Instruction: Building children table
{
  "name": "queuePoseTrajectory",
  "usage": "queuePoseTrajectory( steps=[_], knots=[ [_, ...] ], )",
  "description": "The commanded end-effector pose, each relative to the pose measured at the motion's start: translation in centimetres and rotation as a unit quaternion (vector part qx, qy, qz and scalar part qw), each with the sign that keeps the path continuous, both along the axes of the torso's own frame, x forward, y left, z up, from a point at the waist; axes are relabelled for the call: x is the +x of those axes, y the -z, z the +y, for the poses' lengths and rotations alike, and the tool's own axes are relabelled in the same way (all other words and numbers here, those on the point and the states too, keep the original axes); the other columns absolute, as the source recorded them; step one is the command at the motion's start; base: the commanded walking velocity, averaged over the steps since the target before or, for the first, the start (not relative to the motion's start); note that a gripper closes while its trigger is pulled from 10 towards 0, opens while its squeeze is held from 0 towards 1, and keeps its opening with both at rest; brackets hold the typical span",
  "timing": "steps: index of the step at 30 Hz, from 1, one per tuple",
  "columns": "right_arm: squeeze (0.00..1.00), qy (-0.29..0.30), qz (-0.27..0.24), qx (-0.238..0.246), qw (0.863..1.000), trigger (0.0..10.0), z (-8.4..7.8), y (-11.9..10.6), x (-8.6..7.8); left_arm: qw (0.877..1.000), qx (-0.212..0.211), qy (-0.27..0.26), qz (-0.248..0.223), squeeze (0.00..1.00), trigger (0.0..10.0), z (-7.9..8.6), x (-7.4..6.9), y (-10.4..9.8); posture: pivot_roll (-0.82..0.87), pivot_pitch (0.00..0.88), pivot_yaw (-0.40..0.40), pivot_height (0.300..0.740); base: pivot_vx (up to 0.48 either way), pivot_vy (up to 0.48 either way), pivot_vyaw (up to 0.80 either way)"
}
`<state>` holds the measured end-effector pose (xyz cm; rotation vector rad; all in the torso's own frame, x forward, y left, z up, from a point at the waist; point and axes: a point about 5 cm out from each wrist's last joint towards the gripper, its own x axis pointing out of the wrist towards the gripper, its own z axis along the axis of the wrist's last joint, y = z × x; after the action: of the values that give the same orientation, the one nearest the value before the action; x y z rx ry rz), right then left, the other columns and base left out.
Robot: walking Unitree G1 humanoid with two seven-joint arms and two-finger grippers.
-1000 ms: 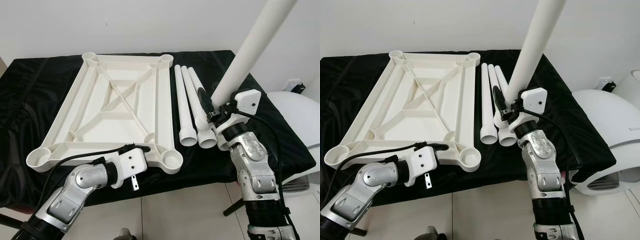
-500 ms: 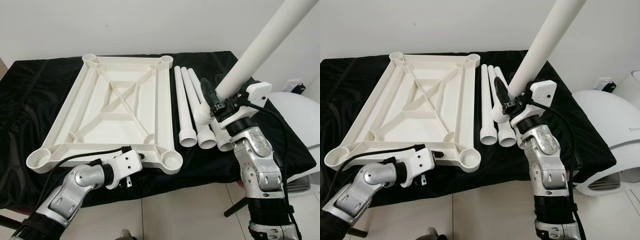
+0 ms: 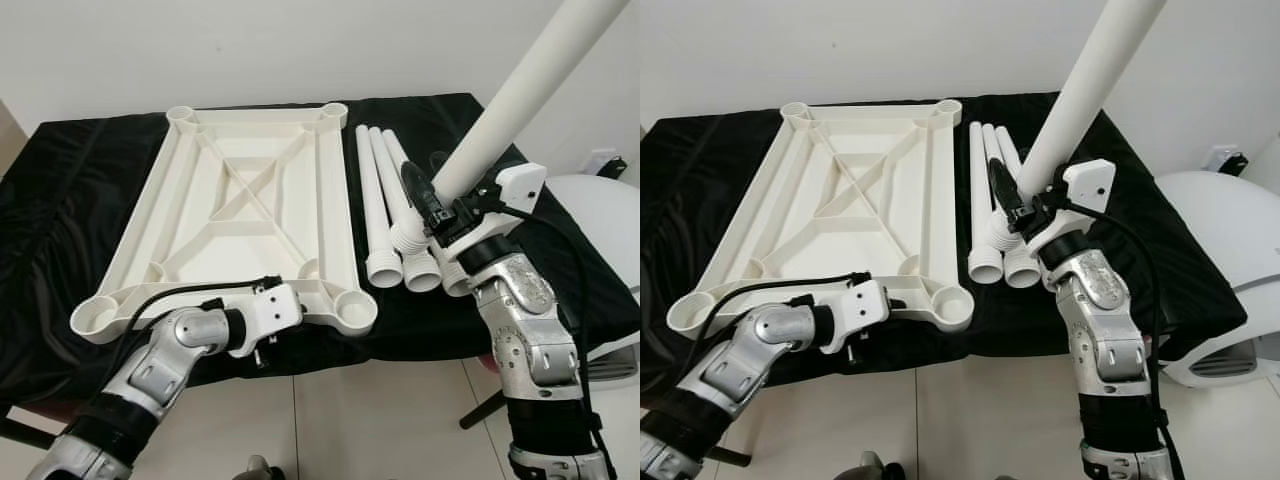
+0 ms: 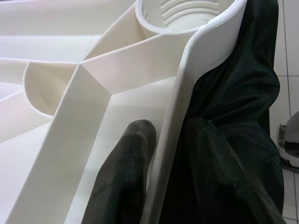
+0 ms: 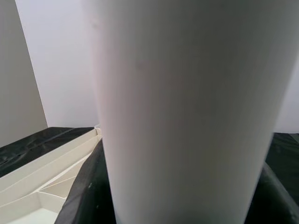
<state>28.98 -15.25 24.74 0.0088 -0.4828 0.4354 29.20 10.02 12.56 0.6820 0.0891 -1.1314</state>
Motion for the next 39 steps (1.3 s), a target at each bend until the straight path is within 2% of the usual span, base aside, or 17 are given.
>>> queuePoseTrajectory(
  steps=[1, 4, 7, 8, 9, 12, 13, 14, 28, 30, 39],
  knots=[
    [0.00, -0.008, -0.002, -0.003, 1.000, 10.0, 0.2, -0.1, -0.4, 1.000, 0.013, -0.015, 0.001, 0.00, 10.0, 0.2, 0.5, 0.1, -0.05, 0.158, 0.058, 0.740, 0.000, 0.000, 0.00],
    [0.00, -0.007, 0.000, -0.004, 1.000, 10.0, 0.1, -0.1, -0.4, 1.000, 0.013, -0.013, 0.003, 0.00, 10.0, 0.2, 0.4, 0.1, -0.05, 0.158, 0.058, 0.740, 0.000, 0.000, 0.00],
    [0.00, -0.003, 0.003, -0.007, 1.000, 10.0, 0.0, 0.1, -0.4, 1.000, -0.009, -0.005, 0.017, 0.00, 10.0, 0.4, 0.0, -0.3, -0.04, 0.159, 0.057, 0.740, 0.000, 0.000, 0.00],
    [0.00, -0.003, 0.003, -0.007, 1.000, 10.0, 0.0, 0.1, -0.4, 1.000, -0.013, -0.005, 0.022, 0.23, 10.0, 0.5, -0.1, -0.3, -0.04, 0.159, 0.057, 0.740, 0.000, 0.000, 0.00],
    [0.00, -0.003, 0.003, -0.008, 1.000, 10.0, 0.0, 0.1, -0.3, 1.000, -0.018, -0.007, 0.024, 1.00, 10.0, 0.6, -0.1, -0.4, -0.04, 0.160, 0.055, 0.740, 0.000, 0.000, 0.00],
    [0.00, -0.006, 0.004, -0.010, 1.000, 10.0, 0.1, 0.1, -0.2, 1.000, -0.013, -0.011, 0.019, 1.00, 10.0, 0.8, 0.0, -0.5, -0.03, 0.158, 0.052, 0.740, 0.000, 0.000, 0.00],
    [0.00, -0.007, 0.005, -0.011, 1.000, 10.0, 0.1, 0.1, -0.2, 1.000, -0.009, -0.007, 0.015, 0.62, 10.0, 0.9, -0.1, -0.6, -0.03, 0.160, 0.050, 0.740, 0.000, 0.000, 0.00],
    [0.00, -0.008, 0.005, -0.012, 1.000, 10.0, 0.1, 0.1, -0.2, 1.000, -0.007, -0.003, 0.011, 0.00, 10.0, 0.8, -0.2, -0.7, -0.03, 0.160, 0.050, 0.740, 0.000, 0.000, 0.00],
    [0.00, -0.011, 0.008, -0.014, 1.000, 10.0, 0.2, 0.2, -0.1, 0.999, -0.030, 0.002, 0.015, 0.00, 10.0, 1.0, 0.0, -2.4, -0.02, 0.159, 0.045, 0.740, 0.000, 0.000, 0.00],
    [0.00, -0.011, 0.007, -0.013, 1.000, 10.0, 0.2, 0.2, -0.1, 0.999, -0.041, -0.018, -0.001, 0.00, 10.0, 1.4, 0.8, -3.5, -0.02, 0.157, 0.040, 0.740, 0.000, 0.000, 0.00],
    [0.00, -0.014, 0.006, -0.015, 1.000, 10.0, 0.3, 0.1, 0.1, 0.998, -0.031, -0.049, -0.017, 0.00, 10.0, 1.3, 1.9, -3.5, -0.02, 0.153, 0.035, 0.740, 0.000, 0.000, 0.00]
  ],
)
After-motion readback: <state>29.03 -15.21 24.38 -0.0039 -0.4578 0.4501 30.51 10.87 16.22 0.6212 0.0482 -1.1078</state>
